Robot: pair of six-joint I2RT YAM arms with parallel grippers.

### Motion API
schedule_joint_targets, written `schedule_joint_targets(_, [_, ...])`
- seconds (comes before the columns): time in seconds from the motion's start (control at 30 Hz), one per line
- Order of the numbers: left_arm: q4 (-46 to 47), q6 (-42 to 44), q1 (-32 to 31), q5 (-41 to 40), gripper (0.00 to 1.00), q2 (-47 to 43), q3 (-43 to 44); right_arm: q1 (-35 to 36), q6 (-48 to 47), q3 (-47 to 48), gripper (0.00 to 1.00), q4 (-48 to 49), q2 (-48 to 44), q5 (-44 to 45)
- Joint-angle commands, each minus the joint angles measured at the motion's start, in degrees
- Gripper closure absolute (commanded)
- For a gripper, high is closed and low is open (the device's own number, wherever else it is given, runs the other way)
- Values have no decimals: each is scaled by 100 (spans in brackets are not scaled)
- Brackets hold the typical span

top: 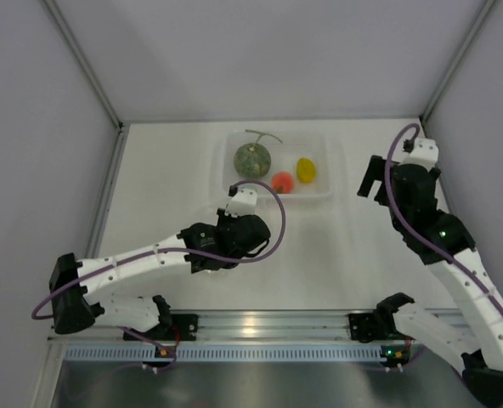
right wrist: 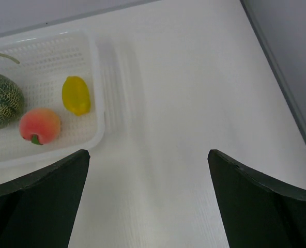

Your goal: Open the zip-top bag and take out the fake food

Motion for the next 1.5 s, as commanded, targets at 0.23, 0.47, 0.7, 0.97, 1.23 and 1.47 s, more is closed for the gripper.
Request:
schedule_joint_targets(0.23, [399,-118,-3,861,23,294,297,34,-364,-223,1,-684,-1476,264])
schedule_joint_targets(0.47, [892,-197,111,281,4,-592,-90,34,-523,-250,1,-921,-1802,369])
schedule_joint_targets(0.7, [866,-155,690,-474,2,-1832,-467,34,-514,-73,1,-1246,-2083,387])
schedule_joint_targets(0.97, [804,848,867,-696,2,-3818,-723,25,-707,173,1,-1704,-2619,141])
schedule_joint_targets(1.23, [269,1191,867,-773,2,-4900,-354,34,-1164,-205,1,-1687,-3304,36])
schedule_joint_targets(1.47, [75,1165,867,-976,2,-4664,-425,26,-1085,-267,1,-1651,-3331,-70])
